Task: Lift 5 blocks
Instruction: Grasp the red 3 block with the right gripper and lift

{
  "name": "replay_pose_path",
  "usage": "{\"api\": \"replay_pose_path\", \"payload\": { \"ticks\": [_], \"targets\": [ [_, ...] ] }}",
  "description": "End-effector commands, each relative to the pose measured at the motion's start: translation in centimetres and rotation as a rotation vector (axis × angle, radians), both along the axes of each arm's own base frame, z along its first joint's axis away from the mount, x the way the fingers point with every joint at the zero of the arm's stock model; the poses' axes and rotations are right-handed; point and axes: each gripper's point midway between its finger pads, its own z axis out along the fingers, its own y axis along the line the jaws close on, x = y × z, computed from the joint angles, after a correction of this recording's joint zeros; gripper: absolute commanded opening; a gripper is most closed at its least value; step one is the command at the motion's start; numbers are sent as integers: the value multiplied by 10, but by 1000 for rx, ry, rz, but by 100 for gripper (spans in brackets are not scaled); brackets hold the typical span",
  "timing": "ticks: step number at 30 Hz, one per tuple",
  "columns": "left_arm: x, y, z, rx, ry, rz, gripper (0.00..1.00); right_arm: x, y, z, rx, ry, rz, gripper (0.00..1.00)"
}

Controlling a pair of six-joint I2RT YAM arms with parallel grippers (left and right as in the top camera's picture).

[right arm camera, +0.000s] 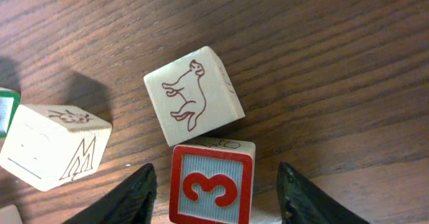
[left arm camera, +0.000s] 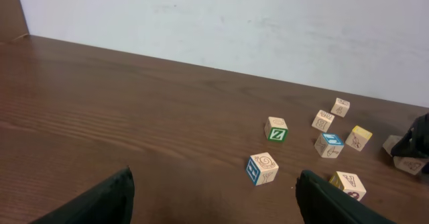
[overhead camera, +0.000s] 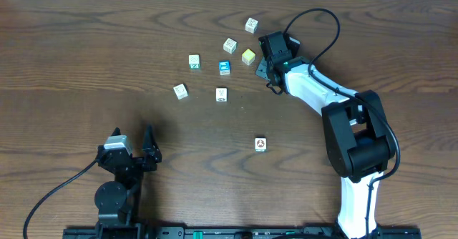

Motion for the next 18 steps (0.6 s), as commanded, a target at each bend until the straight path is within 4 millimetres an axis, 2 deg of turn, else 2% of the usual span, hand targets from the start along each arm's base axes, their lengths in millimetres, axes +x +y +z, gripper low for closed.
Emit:
{"api": "replay_pose_path", "payload": {
  "ticks": [1, 5, 9, 13, 18],
  "targets": [
    [-1, 0, -16, -8, 48, 3, 77, 6, -1, 2, -39, -19, 25, 51],
    [-1, 0, -16, -8, 48, 3, 77, 7, -3, 3, -51, -25, 20, 37],
    [-1, 0, -16, -8, 48, 3, 77, 7, -4, 3, -57, -25, 28, 27],
    [-1, 0, -16, -8, 48, 3, 77, 7, -4, 3, -58, -24, 30, 22],
    [-1, 0, -16, -8, 48, 3, 77, 4, -1, 13, -107, -26, 121, 8]
  ]
}}
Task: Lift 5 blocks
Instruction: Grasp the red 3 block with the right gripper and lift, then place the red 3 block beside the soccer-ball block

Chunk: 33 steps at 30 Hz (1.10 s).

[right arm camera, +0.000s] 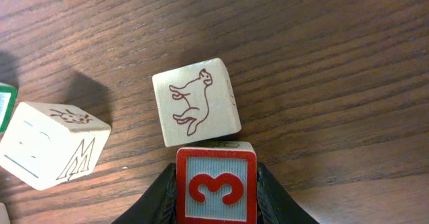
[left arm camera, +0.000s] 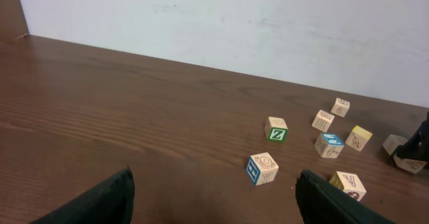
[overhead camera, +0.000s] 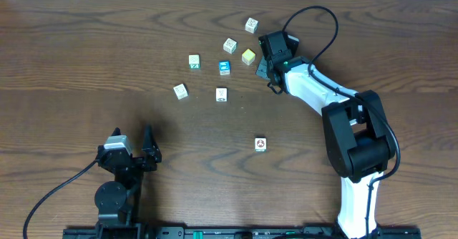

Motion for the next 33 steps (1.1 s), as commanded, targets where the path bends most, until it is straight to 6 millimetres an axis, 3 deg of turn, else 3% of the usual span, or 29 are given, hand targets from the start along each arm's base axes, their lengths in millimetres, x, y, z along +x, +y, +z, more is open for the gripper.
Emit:
{"api": "replay_pose_path", "payload": {
  "ticks": [1, 2, 5, 8, 11, 13, 16, 17, 20, 25, 28, 33],
  "targets": [
    [-1, 0, -16, -8, 48, 3, 77, -3, 2, 18, -58, -9, 72, 5],
    [-1, 0, -16, -8, 48, 3, 77, -7, 1, 28, -74, -9, 80, 1],
    [-1, 0, -16, -8, 48, 3, 77, -20, -8, 68, -147, -33, 97, 1],
    [-1, 0, -16, -8, 48, 3, 77, -43, -17, 127, -234, -84, 127, 1],
    [-1, 0, -16, -8, 48, 3, 77, -78, -33, 183, -264, -121, 121, 1],
    [-1, 0, -16, -8, 48, 3, 77, -106, -47, 209, -262, -123, 123, 1],
    [-1, 0, -16, -8, 48, 3, 77, -157, -73, 229, -247, -118, 99, 1],
    [-1, 0, -16, -8, 48, 3, 77, -182, -86, 229, -233, -118, 81, 1],
    [-1, 0, -16, -8, 48, 3, 77, -231, -98, 215, -166, -119, 87, 1],
    [-1, 0, -16, -8, 48, 3, 77, -288, -103, 159, -42, -101, 94, 1],
    [-1, 0, -16, -8, 48, 3, 77, -299, -94, 120, 27, -50, 113, 3],
    [-1, 0, -16, -8, 48, 3, 77, -286, -75, 78, 48, 0, 141, 6]
  ]
}}
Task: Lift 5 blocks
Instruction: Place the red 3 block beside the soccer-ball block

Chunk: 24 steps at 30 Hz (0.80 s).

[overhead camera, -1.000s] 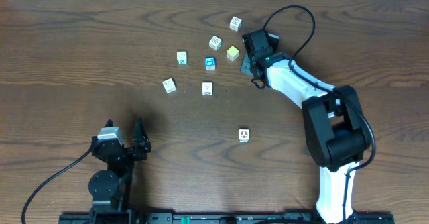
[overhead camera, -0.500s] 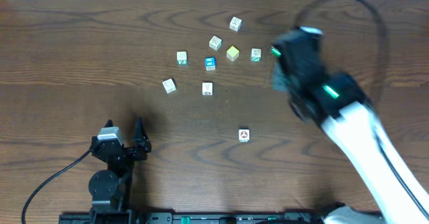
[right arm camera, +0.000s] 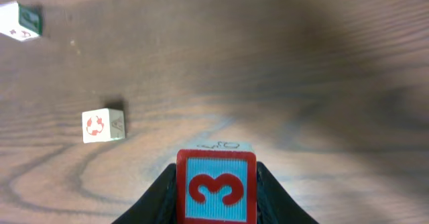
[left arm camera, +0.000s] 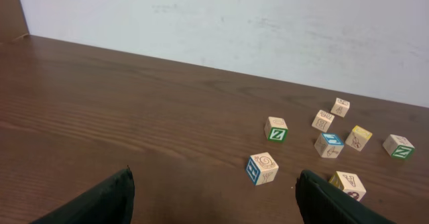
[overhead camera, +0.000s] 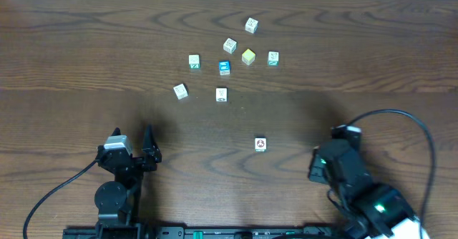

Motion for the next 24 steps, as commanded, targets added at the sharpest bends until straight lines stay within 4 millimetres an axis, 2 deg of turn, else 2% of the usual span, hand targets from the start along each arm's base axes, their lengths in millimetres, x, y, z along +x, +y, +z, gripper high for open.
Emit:
{"api": "replay_pose_path", "payload": {
  "ticks": [1, 4, 6, 8, 12, 24],
  "targets": [
    [-1, 0, -16, -8, 47, 3, 77, 5, 17, -22, 35, 66, 18, 6],
    [-1, 0, -16, -8, 47, 3, 77, 22, 42, -39, 46, 92, 108, 6],
    [-1, 0, -16, -8, 47, 3, 77, 31, 56, -57, 59, 134, 131, 5],
    [-1, 0, -16, -8, 47, 3, 77, 34, 62, -80, 45, 202, 133, 1],
    [-1, 0, -16, -8, 47, 3, 77, 36, 70, -103, 41, 270, 145, 1],
    [-1, 0, -16, -8, 47, 3, 77, 36, 85, -103, 85, 270, 227, 1]
  ]
}}
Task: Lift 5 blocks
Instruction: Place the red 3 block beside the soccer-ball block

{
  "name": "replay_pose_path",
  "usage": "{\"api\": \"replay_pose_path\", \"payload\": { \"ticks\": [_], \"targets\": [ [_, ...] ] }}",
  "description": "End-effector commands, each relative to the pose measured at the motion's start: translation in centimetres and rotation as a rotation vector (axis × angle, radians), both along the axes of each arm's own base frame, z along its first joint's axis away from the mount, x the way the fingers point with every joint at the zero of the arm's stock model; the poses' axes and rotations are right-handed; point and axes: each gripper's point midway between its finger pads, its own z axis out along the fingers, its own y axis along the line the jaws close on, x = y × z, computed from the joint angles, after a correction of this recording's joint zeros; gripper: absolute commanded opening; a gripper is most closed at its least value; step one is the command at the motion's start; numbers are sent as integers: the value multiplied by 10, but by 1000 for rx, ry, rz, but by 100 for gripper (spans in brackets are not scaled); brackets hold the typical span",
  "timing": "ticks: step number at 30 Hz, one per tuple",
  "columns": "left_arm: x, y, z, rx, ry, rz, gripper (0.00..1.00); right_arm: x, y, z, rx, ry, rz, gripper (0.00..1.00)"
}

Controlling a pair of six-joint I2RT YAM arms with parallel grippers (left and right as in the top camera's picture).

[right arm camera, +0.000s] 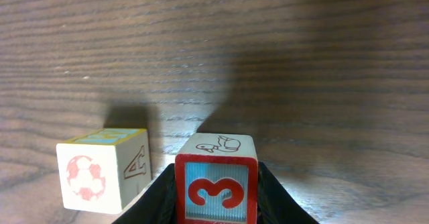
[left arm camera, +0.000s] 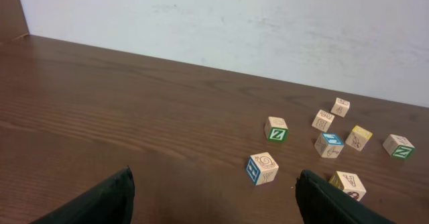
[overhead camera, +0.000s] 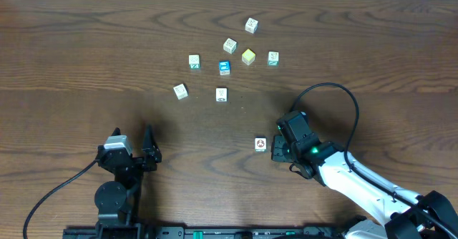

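My right gripper point(right arm camera: 216, 196) is shut on a wooden block with a red 3 point(right arm camera: 216, 184), low over the table just right of a lone block with a red ball and an A point(right arm camera: 102, 177). Overhead, that gripper point(overhead camera: 280, 148) sits beside the lone block point(overhead camera: 261, 144). Several more blocks lie at the far middle: a green Z block point(overhead camera: 273, 58), a yellow one point(overhead camera: 248, 56), a blue one point(overhead camera: 225, 68). My left gripper point(left arm camera: 213, 200) stands open at the near left, holding nothing.
The dark wooden table point(overhead camera: 86, 67) spans the whole view. A white wall point(left arm camera: 268, 23) rises behind its far edge. The right arm's black cable point(overhead camera: 336, 103) loops over the table at the right.
My right gripper has moved left and forward with the 3 block, from the near right of the table to just beside the lone ball block. The left arm has not moved.
My right gripper stood open around the 3 block among the far cluster, then shut on it. It then held the block at the near right of the table. Now it holds it next to the lone ball block.
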Motion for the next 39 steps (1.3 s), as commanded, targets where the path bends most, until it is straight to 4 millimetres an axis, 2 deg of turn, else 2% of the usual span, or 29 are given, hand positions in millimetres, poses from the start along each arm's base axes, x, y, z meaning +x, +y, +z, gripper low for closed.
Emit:
{"api": "replay_pose_path", "payload": {
  "ticks": [1, 6, 10, 22, 32, 39],
  "targets": [
    [-1, 0, -16, -8, 47, 3, 77, -8, 10, -2, 27, 32, 74, 1],
    [-1, 0, -16, -8, 47, 3, 77, -7, 13, -1, 28, 21, 111, 3],
    [-1, 0, -16, -8, 47, 3, 77, -4, 15, 0, 32, 5, 121, 17],
    [-1, 0, -16, -8, 47, 3, 77, -1, 16, 2, 34, -14, 125, 41],
    [-1, 0, -16, -8, 47, 3, 77, 1, 15, 2, 28, -21, 120, 43],
    [-1, 0, -16, -8, 47, 3, 77, 6, 14, 15, 21, -42, 113, 44]
  ]
}}
